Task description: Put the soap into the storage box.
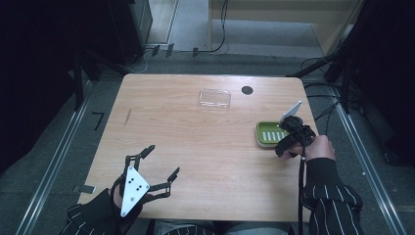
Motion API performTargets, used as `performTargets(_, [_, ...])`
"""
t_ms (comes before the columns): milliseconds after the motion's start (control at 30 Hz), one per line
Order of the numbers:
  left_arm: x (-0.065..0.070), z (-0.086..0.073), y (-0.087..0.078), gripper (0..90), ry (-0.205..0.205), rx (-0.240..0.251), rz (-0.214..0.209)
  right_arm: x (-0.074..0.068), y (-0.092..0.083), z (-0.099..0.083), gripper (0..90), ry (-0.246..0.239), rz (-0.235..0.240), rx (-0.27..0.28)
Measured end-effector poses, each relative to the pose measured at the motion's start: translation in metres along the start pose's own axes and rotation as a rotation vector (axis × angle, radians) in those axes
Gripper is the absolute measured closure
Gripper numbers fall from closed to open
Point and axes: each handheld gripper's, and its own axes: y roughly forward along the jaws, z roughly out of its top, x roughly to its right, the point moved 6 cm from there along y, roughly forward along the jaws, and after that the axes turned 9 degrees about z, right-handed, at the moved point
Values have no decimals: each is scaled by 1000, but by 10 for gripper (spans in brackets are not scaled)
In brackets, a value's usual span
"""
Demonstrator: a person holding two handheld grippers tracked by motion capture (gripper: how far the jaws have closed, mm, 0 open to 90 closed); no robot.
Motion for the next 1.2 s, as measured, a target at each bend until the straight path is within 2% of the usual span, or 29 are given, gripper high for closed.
performTargets(1200, [0,0,0,136,0,1,-3,8,-6,30,139,-21,-4,15])
